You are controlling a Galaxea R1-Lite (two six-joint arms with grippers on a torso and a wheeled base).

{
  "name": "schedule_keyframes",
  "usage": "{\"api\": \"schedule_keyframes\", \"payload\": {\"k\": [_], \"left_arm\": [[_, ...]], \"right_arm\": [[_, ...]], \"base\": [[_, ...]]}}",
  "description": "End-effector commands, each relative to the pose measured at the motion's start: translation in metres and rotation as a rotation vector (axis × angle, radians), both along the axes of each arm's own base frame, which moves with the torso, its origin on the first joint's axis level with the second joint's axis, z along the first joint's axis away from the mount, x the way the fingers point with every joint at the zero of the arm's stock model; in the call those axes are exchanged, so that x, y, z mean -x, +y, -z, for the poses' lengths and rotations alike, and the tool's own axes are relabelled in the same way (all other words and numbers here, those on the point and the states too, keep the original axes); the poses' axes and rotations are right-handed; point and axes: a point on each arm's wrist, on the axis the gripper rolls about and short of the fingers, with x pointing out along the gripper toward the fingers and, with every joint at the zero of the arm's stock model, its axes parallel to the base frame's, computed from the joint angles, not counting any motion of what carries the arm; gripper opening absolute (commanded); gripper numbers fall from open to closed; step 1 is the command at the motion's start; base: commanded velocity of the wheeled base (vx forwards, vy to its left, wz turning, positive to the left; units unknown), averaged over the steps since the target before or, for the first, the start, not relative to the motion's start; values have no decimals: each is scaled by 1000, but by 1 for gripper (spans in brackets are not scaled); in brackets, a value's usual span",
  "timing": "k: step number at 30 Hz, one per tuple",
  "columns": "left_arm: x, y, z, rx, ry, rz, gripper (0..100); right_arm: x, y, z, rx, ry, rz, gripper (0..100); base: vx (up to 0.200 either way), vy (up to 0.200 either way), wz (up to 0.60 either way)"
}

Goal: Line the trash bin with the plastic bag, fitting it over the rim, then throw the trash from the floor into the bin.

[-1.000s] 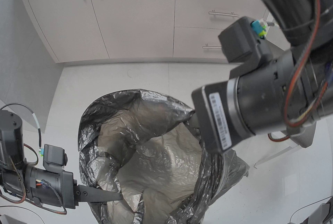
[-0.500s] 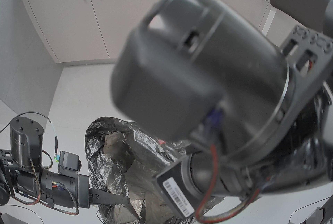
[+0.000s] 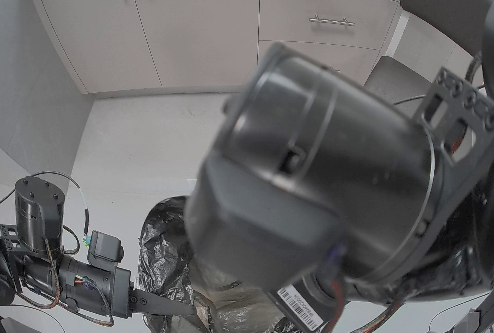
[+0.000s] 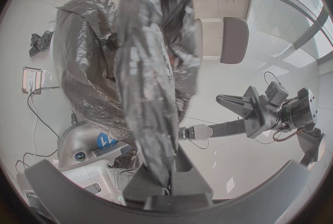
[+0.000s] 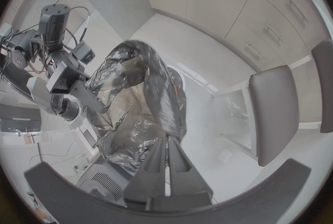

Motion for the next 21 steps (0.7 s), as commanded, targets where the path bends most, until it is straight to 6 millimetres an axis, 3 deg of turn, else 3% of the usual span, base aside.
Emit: {"api": "schedule_keyframes", "payload": {"k": [1,10,11,16,21], "left_arm": [[-4,-3,4,-14,21,2,0],[-3,-1,3,-8,10,-2,0],[-3,-1,2,-6,8,-2,0],[1,9,-10,41,-63,-43,0],[4,24,-26,103,-153,-124,0]], "right_arm": [[0,-4,-7,-40,-27,14,0],[-4,-3,-4,-30,-22,32,0],[-8,-4,-4,-28,-22,45,100],[-26,-4,-1,-90,23,115,100],[-29,-1,-18,-307,-3,111,100]], "base": [[0,0,0],[0,0,0],[0,0,0],[0,0,0],[0,0,0]]}}
